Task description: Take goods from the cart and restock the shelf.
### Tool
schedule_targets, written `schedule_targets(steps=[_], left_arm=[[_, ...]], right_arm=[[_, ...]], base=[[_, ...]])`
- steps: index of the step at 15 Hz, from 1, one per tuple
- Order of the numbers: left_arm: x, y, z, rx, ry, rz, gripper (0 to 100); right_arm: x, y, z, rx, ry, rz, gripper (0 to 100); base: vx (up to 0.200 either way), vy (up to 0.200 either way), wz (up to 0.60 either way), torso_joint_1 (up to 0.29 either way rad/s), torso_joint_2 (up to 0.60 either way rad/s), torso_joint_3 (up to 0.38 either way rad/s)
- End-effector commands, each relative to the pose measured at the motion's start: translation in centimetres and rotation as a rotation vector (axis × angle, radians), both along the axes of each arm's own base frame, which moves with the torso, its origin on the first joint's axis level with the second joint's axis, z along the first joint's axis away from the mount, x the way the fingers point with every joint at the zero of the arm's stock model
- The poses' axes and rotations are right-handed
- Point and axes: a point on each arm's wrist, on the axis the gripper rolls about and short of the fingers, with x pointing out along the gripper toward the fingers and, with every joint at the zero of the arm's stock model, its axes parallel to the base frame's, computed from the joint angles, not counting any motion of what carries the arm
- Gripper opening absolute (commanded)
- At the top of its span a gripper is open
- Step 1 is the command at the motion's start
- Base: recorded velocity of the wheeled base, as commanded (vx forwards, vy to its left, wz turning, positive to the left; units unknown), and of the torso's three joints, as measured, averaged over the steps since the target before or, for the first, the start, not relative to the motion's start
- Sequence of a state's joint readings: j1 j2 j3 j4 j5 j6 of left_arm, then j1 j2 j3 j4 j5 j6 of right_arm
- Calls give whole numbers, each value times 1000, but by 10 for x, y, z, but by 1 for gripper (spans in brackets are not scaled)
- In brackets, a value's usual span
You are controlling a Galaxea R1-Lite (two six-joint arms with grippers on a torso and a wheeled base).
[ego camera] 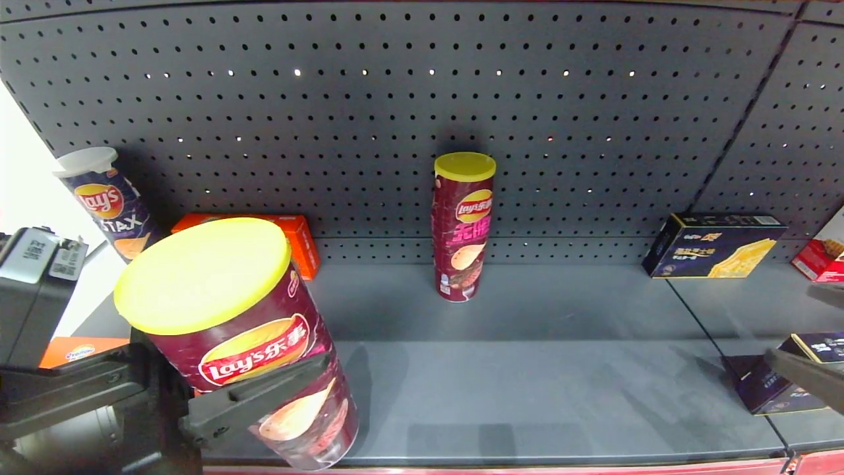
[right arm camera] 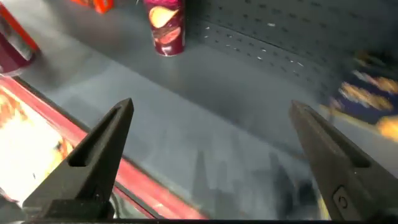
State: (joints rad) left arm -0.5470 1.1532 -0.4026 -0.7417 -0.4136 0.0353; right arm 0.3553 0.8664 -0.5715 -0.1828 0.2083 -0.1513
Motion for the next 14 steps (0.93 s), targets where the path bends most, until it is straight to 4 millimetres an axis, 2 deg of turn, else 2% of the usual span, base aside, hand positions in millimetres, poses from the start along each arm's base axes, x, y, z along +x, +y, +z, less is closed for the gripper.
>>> schedule_targets(steps=[1,2,4,9,11,13,14], left_arm=[[6,-3,-2,9,15,-1,0],[10,-6,2,4,9,-1,0],[16,-9,5,2,9,-1,0],[17,-10,8,-4,4,2,0],[18,-10,10,-22,18,2,0],[19,-10,13,-32,17,6,0],[19,-8,15,-36,10,16,0]], right_arm=[[55,27,-2,-83,33,52,100],[78,40,-2,-76,13,67,100],[108,58,-4,-67,-2,98,100],[153,83,6,14,-11,325,100],[168,90,8,17,-24,330,100],[182,91,2,8,-36,356,100],[194,86,-3,7,-88,426,100]], base=[[0,0,0,0,0,0],[0,0,0,0,0,0],[0,0,0,0,0,0],[0,0,0,0,0,0],[0,0,0,0,0,0],[0,0,0,0,0,0],[0,0,0,0,0,0]])
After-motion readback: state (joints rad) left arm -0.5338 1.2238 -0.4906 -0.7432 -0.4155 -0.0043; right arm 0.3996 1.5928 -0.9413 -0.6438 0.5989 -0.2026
